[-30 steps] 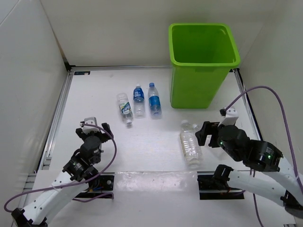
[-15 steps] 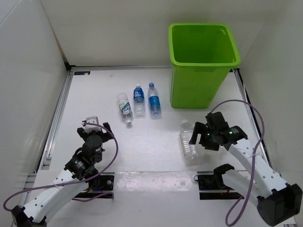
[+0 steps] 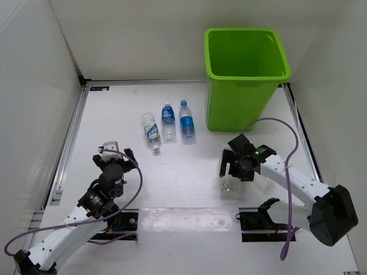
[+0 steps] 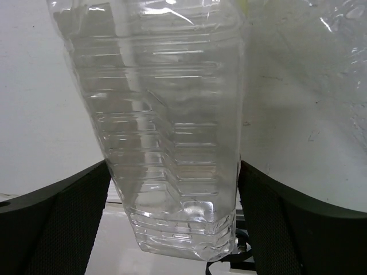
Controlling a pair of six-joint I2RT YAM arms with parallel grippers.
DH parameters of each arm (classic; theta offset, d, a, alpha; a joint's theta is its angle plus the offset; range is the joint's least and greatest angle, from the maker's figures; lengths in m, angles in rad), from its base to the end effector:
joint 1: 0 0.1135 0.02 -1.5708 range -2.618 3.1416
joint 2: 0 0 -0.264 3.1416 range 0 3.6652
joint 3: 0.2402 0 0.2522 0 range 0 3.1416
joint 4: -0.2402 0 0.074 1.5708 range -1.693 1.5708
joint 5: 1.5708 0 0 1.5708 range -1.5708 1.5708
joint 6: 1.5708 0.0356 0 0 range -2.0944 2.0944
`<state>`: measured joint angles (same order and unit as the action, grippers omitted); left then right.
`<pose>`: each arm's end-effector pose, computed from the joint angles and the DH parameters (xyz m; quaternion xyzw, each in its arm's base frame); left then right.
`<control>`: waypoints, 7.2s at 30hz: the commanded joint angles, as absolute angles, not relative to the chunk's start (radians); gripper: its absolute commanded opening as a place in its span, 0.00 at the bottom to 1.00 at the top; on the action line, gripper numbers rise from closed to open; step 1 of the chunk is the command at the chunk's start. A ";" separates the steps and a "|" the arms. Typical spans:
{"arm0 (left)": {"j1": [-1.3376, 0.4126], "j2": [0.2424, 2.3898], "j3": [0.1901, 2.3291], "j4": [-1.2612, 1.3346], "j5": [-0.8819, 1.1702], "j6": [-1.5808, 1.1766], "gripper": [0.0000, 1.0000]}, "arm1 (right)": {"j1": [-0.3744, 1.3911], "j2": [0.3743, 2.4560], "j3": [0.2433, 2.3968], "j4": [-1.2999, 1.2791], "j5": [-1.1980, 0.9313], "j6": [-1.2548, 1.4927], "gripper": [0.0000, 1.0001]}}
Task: Put the plastic bottles in the bin
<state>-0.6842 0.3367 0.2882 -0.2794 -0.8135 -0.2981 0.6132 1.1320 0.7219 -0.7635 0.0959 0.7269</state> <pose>0.1028 -0.0505 0.2171 -0.0828 0.7770 0.0314 0.6232 0.1645 0.1116 0.2089 0.0651 0.9771 0.0856 0.1836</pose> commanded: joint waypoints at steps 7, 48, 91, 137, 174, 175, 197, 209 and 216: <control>-0.683 0.333 0.293 -0.278 -0.819 -0.308 1.00 | 0.704 1.213 0.747 -0.765 0.199 0.802 0.88; -0.683 0.388 0.296 -0.241 -0.801 -0.325 1.00 | 0.338 1.240 2.023 -0.505 0.194 0.427 0.00; -0.681 0.324 0.301 -0.325 -0.890 -0.380 1.00 | 0.535 1.047 1.607 -0.729 0.528 0.321 0.90; -0.678 0.338 0.311 -0.351 -0.926 -0.408 1.00 | 0.398 1.470 0.966 -0.900 0.284 0.646 0.90; -0.678 0.333 0.313 -0.364 -0.936 -0.422 1.00 | 0.795 1.535 0.951 -0.971 0.345 1.094 0.74; -0.678 0.333 0.313 -0.364 -0.939 -0.420 1.00 | 0.795 1.546 0.945 -0.965 0.312 1.095 0.72; -0.678 0.350 0.318 -0.364 -0.942 -0.426 1.00 | 0.925 1.602 0.923 -0.891 0.273 1.149 0.00; -0.678 0.342 0.319 -0.365 -0.942 -0.428 1.00 | 1.500 1.574 1.281 -1.233 0.750 1.282 0.00; -0.678 0.341 0.316 -0.361 -0.942 -0.430 1.00 | 1.628 1.550 1.557 -1.295 1.012 1.097 0.00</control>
<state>-0.6827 0.3450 0.2886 -0.3599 -0.9318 -0.4206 1.6394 1.6032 1.4792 -1.2362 0.7952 1.1767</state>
